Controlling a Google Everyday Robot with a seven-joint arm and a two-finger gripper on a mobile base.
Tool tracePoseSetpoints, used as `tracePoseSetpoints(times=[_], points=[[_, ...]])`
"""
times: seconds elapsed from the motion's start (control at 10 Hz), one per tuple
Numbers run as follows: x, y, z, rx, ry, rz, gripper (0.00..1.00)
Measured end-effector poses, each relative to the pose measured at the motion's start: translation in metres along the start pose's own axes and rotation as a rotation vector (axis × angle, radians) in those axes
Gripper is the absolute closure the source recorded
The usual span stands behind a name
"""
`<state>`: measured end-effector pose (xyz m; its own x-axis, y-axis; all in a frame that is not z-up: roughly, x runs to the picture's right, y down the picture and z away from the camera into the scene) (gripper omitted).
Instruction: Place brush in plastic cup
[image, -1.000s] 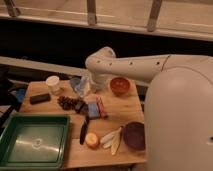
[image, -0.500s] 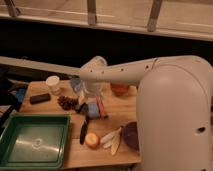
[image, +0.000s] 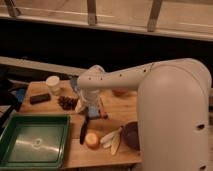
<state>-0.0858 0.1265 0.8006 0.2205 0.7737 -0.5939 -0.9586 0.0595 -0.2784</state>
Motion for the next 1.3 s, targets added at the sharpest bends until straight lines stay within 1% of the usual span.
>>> tracePoseSetpoints(times=[0.1,0.2,0.3,0.4,0.8,1.1,1.3], points=[[0.01,0.003,0.01,-0.023,0.027,0.01,0.2],[0.024,0.012,0.023,-0.075,0.069,0.012,0.2],[0.031,0.015,0.027,-0.104,0.083,0.005,0.2],[0.034,0.015,0.029,-0.119,0.088,0.004,0.2],[0.033,0.018,0.03,-0.122,0.089,-0.004,0.2],[0.033,0.029,0.046,-0.115,0.124,-0.021,0.2],[0.039,0.022,0.05,-0.099,0.138,-0.005,0.2]])
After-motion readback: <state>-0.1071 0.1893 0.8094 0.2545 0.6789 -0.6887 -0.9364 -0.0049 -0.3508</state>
